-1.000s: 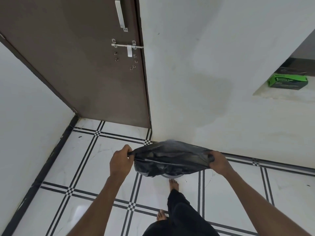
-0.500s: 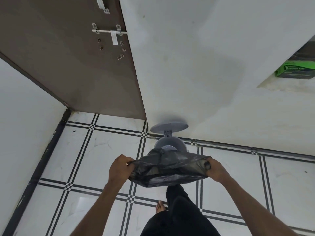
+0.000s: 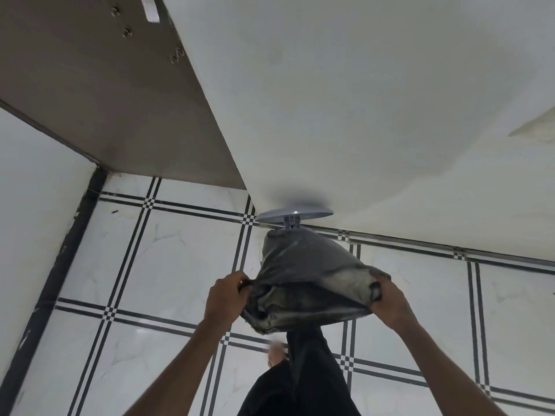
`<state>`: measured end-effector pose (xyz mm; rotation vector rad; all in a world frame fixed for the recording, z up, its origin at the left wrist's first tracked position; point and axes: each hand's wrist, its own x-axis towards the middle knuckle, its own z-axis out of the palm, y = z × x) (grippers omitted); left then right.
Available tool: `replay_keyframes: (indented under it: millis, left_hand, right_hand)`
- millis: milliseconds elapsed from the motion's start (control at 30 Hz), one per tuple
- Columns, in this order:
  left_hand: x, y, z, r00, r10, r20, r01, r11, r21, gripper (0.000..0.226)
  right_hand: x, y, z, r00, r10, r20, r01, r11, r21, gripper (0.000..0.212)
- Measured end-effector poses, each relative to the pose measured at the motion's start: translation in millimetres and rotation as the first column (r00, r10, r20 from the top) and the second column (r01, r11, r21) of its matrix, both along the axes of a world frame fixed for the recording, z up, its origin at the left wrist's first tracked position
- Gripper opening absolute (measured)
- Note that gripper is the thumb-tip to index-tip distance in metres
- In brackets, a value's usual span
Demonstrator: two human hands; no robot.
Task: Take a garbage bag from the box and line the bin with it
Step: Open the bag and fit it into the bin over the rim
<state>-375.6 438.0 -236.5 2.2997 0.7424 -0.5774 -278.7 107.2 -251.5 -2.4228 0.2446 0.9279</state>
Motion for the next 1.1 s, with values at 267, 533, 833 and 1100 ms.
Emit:
replay_keyframes:
  millis: [267,533,833,1100]
  left_hand:
    - [37,-25,-96,0.989,0.01,-0.15,-0.014,1.0,-0.027,0.021]
    - [68,-59,-205,0.983,0.098,-0.157,-0.132,0.966,-0.221,0.024]
    - [102,-75,-302,0.957,-0.15,-0.248,0.074,0.954,-0.292,0.037]
    - [115,-47,-326,0.965,-0.236,-0.11,0.236,0.972,-0.012,0.027]
  right_hand:
    - [6,-23,-94,0.99,-0.016,-0.139,0.015,1.0,-0.009,0.06]
    - [-17,-37,-180,0.979,-0.107,-0.171,0.097,0.993,-0.065,0.07]
    - [-42,-14,-237,0.964,-0.173,-0.202,0.166,0.985,-0.049,0.076]
    - [-18,-3,-273,0.977,-0.147,-0.153,0.141,0.989,-0.046,0.08]
